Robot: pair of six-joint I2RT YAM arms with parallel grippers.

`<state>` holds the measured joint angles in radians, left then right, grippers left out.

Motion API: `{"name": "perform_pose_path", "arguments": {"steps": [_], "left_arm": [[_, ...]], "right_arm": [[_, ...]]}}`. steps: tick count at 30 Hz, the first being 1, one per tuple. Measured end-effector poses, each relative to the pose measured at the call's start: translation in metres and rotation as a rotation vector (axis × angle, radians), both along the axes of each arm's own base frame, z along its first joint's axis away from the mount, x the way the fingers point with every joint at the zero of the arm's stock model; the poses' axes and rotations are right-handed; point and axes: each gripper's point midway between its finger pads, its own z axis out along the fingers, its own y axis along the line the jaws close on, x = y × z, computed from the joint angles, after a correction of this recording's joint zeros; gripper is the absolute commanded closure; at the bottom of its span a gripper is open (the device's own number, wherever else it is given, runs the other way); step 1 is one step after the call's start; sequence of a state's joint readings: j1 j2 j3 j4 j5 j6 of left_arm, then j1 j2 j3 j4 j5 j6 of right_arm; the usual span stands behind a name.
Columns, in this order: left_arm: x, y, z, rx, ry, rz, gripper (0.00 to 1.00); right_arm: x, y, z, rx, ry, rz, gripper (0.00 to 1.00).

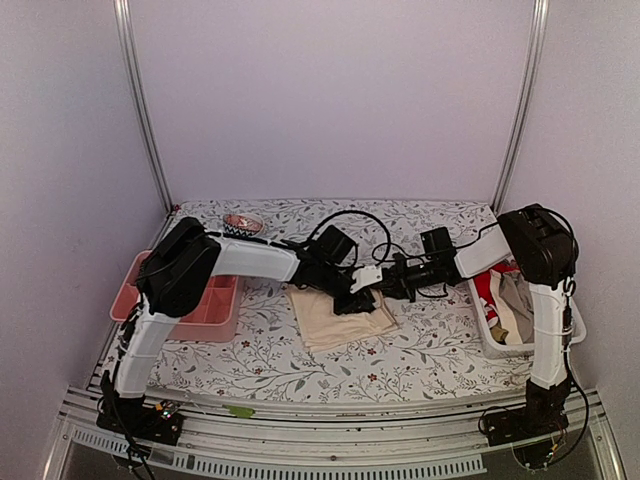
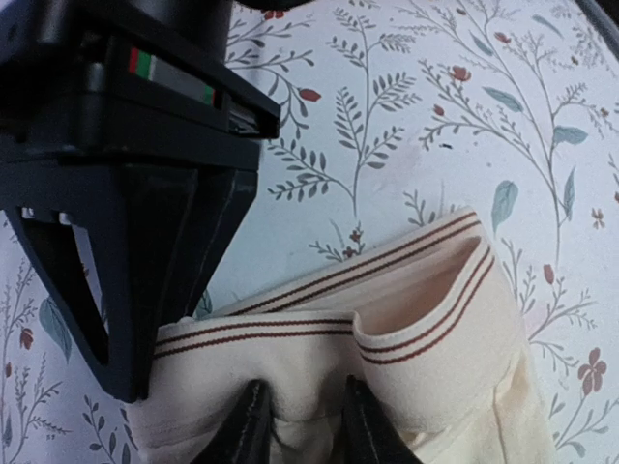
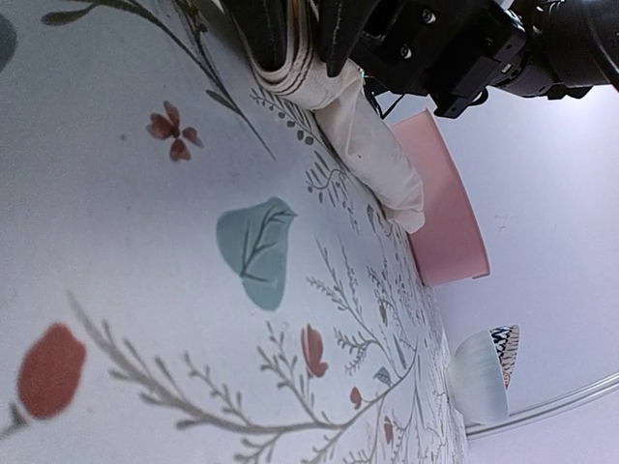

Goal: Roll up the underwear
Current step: Smooth out the underwear at the center of the board.

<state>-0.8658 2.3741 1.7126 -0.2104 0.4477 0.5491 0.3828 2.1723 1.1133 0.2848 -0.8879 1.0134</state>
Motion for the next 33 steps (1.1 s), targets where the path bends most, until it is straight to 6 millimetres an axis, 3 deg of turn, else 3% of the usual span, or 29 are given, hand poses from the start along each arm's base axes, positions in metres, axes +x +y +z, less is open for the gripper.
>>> {"name": "perform_pose_path", "arguments": {"steps": [6,9,12,15,20,28,33], "left_arm": [[-0.009,0.025,0.005,0.033,0.019,0.031,0.63],[-0.014,0.035,0.025,0.013,0.012,0.047,0.63],[-0.019,0.039,0.05,-0.031,-0.013,0.043,0.64],[-0.022,0.037,0.06,-0.057,-0.021,0.032,0.65],[-0.031,0.033,0.048,-0.055,0.025,0.008,0.66],[-0.038,0.029,-0.004,0.02,0.123,0.007,0.67],[-0.038,0.028,-0.003,0.019,0.138,0.009,0.66]], "right_arm": [[0.001,-0.001,-0.002,-0.011,0.0,-0.007,0.89],[0.001,-0.002,-0.003,-0.012,0.0,-0.008,0.88],[0.001,-0.001,-0.002,-0.01,-0.003,-0.006,0.77],[0.004,0.001,0.002,-0.002,-0.01,-0.002,0.68],[0.005,0.002,0.011,0.009,-0.018,0.007,0.56],[-0.006,-0.005,0.029,-0.031,0.003,0.017,0.52],[-0.018,-0.018,0.039,-0.094,-0.012,0.042,0.53]]}}
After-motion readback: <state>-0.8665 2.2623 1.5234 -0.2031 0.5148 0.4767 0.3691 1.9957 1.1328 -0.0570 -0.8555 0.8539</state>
